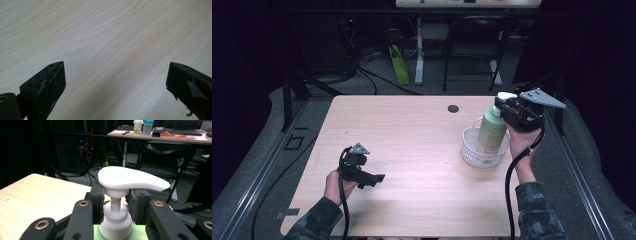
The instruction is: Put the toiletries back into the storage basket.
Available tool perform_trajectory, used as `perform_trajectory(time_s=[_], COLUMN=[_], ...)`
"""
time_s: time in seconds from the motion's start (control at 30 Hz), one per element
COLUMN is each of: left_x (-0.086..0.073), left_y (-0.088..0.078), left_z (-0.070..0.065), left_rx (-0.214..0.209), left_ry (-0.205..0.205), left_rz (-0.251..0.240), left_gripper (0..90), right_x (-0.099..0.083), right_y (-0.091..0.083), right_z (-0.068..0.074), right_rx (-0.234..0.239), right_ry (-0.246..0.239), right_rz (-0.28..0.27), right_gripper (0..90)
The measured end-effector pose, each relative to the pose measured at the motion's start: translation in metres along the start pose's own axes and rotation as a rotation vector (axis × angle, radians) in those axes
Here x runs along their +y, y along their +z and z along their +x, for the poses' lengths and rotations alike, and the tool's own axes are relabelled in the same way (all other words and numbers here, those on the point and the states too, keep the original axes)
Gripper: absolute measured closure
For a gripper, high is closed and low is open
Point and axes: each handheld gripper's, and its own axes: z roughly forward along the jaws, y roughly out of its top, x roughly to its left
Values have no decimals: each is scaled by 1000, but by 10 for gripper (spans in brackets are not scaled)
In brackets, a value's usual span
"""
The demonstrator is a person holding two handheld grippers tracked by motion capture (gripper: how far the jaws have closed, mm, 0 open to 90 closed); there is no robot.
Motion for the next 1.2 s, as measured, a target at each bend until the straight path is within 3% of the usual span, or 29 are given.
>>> perform_trajectory(time_s=[1.2], left_x=[0], left_y=[-1], left_z=[1], left_rx=[1], left_ry=[-1], left_rz=[-3], left_gripper=[26], right_x=[-31], right_y=[7], right_z=[-3], right_rx=[15], right_ry=[-11], right_rz=[20], right_gripper=[682])
